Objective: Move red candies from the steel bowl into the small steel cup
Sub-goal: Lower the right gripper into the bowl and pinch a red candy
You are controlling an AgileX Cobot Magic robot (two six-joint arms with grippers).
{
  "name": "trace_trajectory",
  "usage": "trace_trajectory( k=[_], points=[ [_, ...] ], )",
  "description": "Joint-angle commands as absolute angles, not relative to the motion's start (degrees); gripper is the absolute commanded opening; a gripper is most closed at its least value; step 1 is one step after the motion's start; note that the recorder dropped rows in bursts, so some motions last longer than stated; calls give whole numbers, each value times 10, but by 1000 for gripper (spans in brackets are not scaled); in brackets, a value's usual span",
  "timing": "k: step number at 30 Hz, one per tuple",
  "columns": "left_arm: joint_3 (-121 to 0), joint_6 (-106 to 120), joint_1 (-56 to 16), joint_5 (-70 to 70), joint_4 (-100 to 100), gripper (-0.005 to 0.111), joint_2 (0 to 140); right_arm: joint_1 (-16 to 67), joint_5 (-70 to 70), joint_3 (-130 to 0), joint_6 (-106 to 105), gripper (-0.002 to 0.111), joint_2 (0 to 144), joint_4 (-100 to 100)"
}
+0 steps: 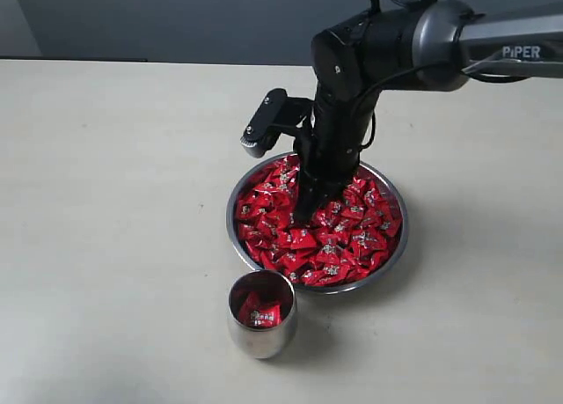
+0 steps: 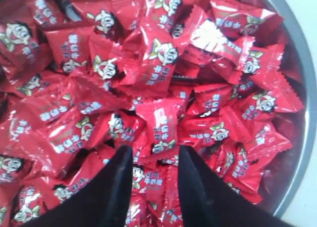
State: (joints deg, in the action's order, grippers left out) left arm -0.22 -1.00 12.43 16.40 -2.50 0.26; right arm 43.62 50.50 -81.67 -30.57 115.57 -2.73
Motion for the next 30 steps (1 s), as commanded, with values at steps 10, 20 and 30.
trace_trajectory(
  k=[10, 20, 30],
  points=[
    [0, -11, 125, 163, -26, 0, 0, 434, 497, -846, -309, 31, 1182, -39],
    [0, -11, 125, 163, -26, 0, 0, 434, 502, -848, -309, 31, 1195, -29],
    [0, -11, 125, 163, -26, 0, 0, 434, 496, -848, -309, 31, 1206, -18]
  ],
)
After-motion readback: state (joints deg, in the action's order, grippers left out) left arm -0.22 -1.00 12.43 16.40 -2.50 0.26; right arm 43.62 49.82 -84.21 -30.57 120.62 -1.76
